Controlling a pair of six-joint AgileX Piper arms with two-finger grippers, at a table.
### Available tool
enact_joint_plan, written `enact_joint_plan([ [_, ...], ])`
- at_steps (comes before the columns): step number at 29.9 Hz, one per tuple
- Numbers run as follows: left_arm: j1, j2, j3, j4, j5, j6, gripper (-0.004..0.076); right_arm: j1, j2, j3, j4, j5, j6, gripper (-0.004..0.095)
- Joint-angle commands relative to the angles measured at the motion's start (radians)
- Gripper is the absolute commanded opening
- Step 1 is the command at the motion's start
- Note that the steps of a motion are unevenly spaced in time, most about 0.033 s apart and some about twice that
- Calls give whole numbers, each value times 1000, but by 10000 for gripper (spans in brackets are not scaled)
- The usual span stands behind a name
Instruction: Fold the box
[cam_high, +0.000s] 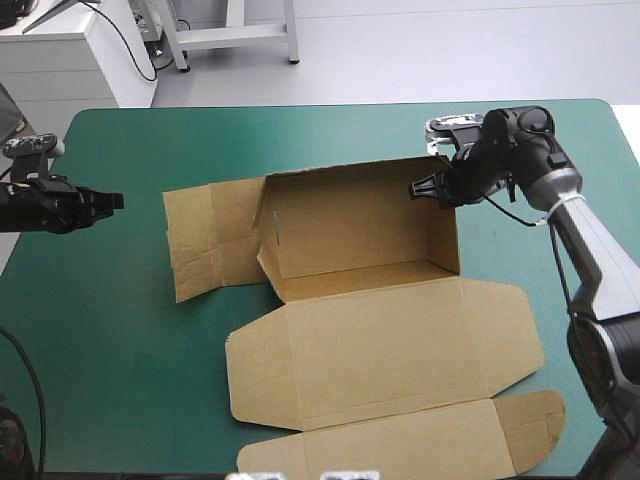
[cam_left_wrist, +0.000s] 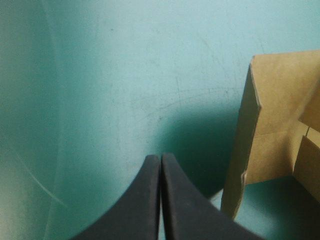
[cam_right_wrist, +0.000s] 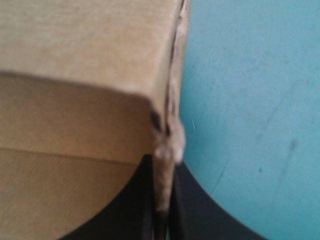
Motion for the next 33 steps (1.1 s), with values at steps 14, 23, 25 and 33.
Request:
enact_joint_plan([
  [14,1,-33,-20,-51,-56,-9,-8,-4,163,-234,-17,59,-1,290],
  [23,1,-33,-20,-51,-52,-9,-8,-4,108,-292,-28,61,79,745],
  [25,1,-33,-20,-51,-54,-9,-8,-4,81,-280,-37,61,81,746],
  [33,1,-33,-20,-51,-54,-7,-8,-2,61,-172,-44,61,86,740],
])
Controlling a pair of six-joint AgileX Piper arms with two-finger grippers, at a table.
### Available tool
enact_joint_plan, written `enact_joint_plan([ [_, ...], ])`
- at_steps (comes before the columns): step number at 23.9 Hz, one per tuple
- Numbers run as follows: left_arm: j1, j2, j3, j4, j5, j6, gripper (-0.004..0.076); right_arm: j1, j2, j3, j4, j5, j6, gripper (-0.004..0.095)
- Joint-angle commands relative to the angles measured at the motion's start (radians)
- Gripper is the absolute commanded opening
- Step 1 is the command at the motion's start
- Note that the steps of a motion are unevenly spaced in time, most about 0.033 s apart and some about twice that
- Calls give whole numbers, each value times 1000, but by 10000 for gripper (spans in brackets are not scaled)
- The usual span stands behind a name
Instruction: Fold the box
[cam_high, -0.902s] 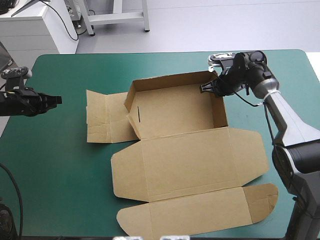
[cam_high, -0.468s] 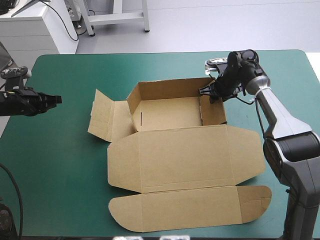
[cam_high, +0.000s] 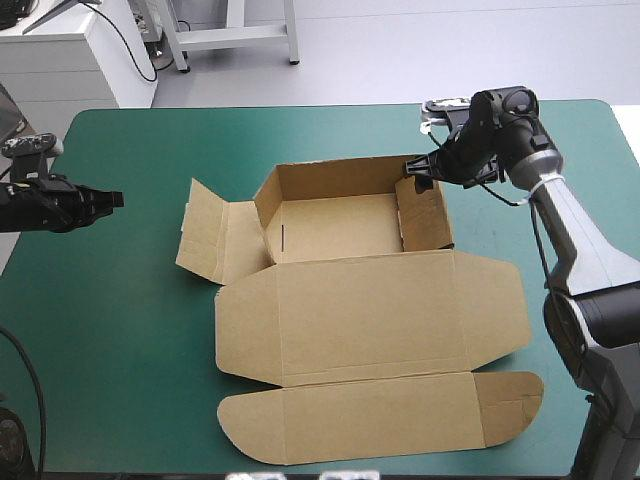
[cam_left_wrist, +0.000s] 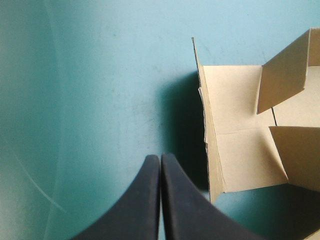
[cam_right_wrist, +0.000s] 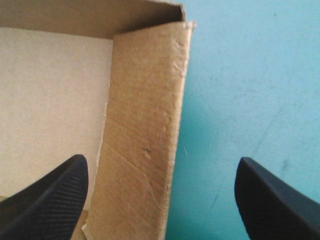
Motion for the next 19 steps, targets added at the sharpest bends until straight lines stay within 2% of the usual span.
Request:
enact_joint_plan([
  [1,1,-33,-23,-41,-34,-3,-8,-3,-48,40,-6,5,3,738],
  [10,1,-33,-23,-41,-36,-5,-8,-1,-1,72,35,5,-10,734],
  [12,1,-33,-23,-41,-38,-5,-8,-1,8,72,56,5,-14,649],
  [13,1,-33,-23,-41,-40,-5,-8,-1,10,72,65,5,-20,533],
  [14,1,-33,-23,-41,-40,-5,-8,-1,10,72,65,5,-22,477],
  [15,1,-33,-23,-41,-42,-5,-8,-1,10,70,65,5,-34,300],
  [16,1,-33,-23,-41,-42,-5,-8,-1,10,70,65,5,-38,194],
  [17,1,-33,-23,-41,-44,-5,-8,-1,10,70,75,7,-69,-28],
  [19,1,-33,-23,-41,-44,-5,-8,-1,10,70,105,7,-84,-6],
])
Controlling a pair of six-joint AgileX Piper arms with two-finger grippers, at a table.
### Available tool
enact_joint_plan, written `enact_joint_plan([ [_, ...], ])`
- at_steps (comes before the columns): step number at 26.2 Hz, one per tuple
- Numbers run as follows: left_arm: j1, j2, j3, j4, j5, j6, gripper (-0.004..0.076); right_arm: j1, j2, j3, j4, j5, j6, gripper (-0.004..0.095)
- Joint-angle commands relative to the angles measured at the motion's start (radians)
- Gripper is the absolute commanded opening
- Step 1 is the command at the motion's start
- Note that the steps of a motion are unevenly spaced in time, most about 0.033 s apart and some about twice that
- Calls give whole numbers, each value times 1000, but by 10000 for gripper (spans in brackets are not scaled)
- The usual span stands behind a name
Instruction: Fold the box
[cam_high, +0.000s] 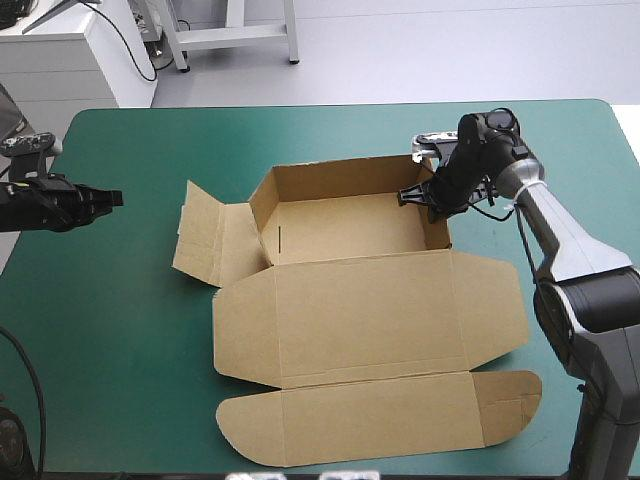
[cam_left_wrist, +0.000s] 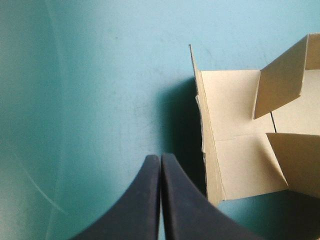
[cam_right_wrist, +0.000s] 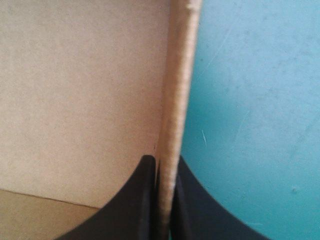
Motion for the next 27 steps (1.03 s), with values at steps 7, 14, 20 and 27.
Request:
enact_joint_plan([
  [7,1,-6,-23,-40,-61,-5,-8,-12,-263,-26,-26,14,-48,-6],
  [14,1,31,-23,-39,-93,4,-8,-96,-445,-12,149,14,-52,-6],
  [20,1,52,-23,-40,-110,5,-8,-153,-571,-5,247,14,-82,-6],
  [27,1,99,-23,-131,-104,56,-8,-153,-650,-5,270,14,-89,-6],
])
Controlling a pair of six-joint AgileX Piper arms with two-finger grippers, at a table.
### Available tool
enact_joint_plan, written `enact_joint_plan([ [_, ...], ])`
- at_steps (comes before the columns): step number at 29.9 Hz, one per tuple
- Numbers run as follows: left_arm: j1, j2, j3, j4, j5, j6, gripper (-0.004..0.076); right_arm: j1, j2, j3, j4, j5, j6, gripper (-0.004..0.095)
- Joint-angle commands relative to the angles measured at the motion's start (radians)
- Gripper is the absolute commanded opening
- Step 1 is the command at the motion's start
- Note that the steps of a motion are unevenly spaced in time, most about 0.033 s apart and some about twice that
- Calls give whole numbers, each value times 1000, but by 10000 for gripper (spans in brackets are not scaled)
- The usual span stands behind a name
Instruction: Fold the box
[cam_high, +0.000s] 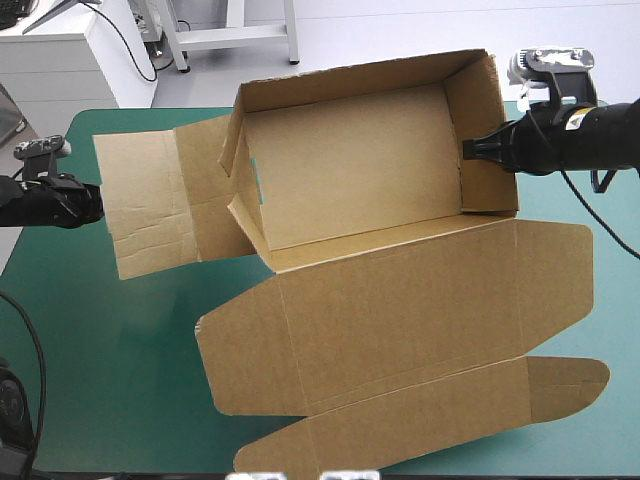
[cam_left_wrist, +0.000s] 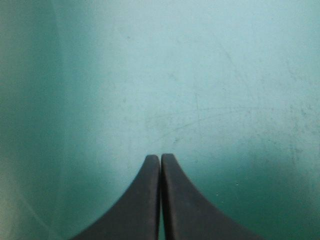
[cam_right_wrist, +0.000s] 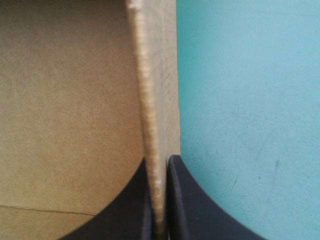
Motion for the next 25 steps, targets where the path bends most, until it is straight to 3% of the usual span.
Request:
enact_joint_plan([
  [1,1,-11,-24,-121,-20,20,-8,-11,-53,-25,62,-2,-2,-6],
  [5,-18,16,-24,-262,53,68,-8,-11,-48,-25,117,-4,-24,-6],
  [11,-167,17,-24,-403,52,70,-8,-11,-9,-25,131,-37,-35,-6],
  [25,-341,-69,-24,-500,54,41,-8,-11,65,-25,-26,-112,-23,-6],
])
